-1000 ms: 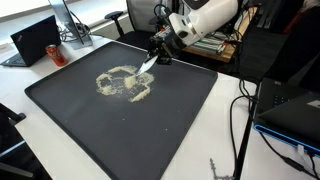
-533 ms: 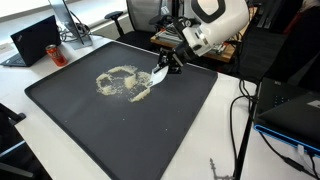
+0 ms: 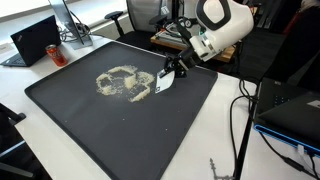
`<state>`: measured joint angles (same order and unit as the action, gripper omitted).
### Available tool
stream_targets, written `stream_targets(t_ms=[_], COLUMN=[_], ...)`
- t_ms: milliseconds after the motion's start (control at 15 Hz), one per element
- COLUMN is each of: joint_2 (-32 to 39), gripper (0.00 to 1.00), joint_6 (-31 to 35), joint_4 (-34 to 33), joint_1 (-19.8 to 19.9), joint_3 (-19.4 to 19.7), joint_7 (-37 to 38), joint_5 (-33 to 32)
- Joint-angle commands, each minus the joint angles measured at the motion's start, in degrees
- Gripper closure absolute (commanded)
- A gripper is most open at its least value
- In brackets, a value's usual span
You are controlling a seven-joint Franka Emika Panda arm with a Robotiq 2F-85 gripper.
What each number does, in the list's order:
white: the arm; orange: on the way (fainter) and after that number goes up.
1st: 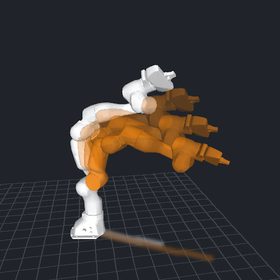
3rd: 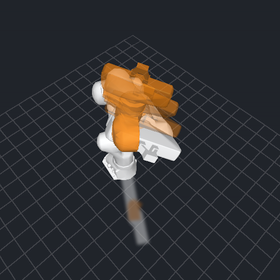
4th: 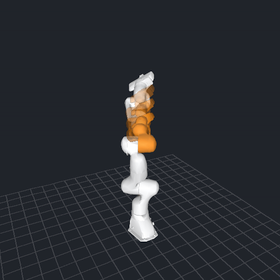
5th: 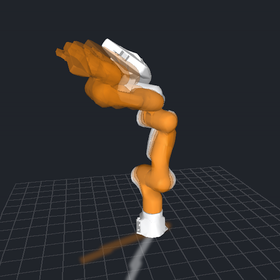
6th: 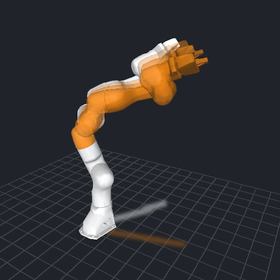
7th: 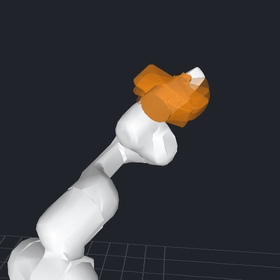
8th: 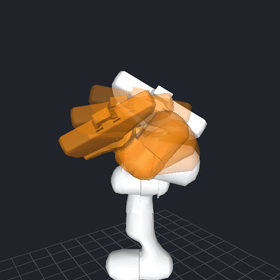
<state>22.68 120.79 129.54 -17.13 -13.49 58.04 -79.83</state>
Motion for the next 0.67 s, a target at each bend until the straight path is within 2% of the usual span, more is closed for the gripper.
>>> stream_targets(t_ms=[0, 600], joint_2=[-0.49, -2.50], gripper=[0.99, 0.99], joint_6=[-0.76, -4.03], joint_4=[0.32, 1.34], joint_1=[0.35, 0.10], joint_3=[-0.94, -1.28], joint_7=[-3.73, -12.27], joint_5=[1.95, 12.16])
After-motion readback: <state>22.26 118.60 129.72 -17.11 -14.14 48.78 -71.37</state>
